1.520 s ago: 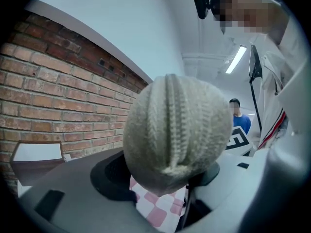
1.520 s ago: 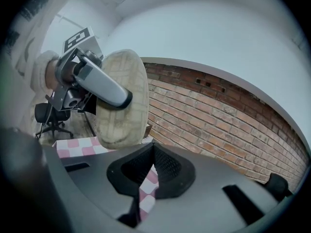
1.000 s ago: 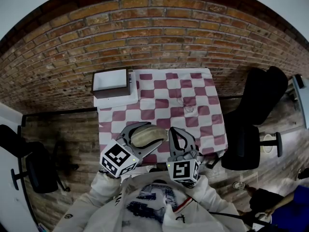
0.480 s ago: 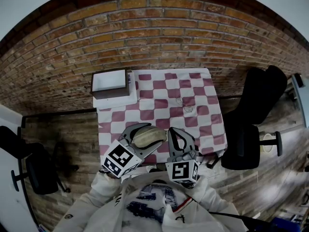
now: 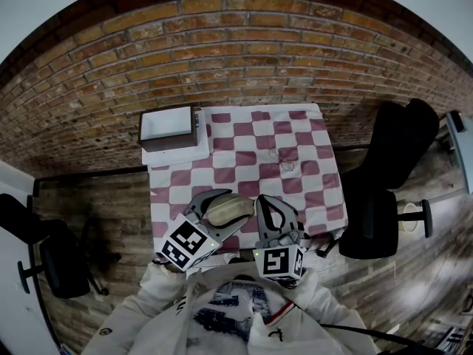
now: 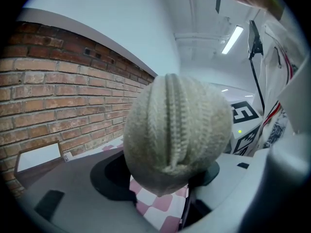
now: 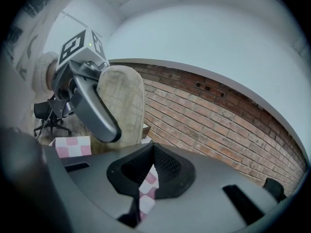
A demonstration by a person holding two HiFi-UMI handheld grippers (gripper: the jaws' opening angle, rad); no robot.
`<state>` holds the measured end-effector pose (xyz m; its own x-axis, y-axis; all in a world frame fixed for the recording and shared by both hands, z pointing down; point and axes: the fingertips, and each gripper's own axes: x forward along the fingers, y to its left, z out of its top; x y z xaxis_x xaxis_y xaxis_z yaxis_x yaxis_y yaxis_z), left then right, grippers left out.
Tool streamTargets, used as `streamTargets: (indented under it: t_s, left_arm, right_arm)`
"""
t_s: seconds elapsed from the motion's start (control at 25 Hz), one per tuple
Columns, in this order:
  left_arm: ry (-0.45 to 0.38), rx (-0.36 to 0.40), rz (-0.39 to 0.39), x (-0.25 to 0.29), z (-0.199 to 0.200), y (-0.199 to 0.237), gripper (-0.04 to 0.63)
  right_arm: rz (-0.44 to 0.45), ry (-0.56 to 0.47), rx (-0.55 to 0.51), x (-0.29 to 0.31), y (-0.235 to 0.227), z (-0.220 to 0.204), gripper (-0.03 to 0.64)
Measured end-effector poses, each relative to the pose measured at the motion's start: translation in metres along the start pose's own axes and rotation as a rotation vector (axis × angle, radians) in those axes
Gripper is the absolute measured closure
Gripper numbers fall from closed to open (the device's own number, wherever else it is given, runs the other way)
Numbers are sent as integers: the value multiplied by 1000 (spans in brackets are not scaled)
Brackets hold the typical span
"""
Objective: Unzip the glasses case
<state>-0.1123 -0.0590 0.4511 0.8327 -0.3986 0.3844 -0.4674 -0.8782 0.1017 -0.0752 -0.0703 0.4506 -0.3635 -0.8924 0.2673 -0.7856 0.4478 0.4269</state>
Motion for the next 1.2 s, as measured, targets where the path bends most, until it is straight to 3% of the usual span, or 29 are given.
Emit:
streamTargets:
  t_s: [1.2]
  left_arm:
    - [128,26,19,19,-36,7,310]
  right_arm:
    - [19,-31,-43,3,3,14,603]
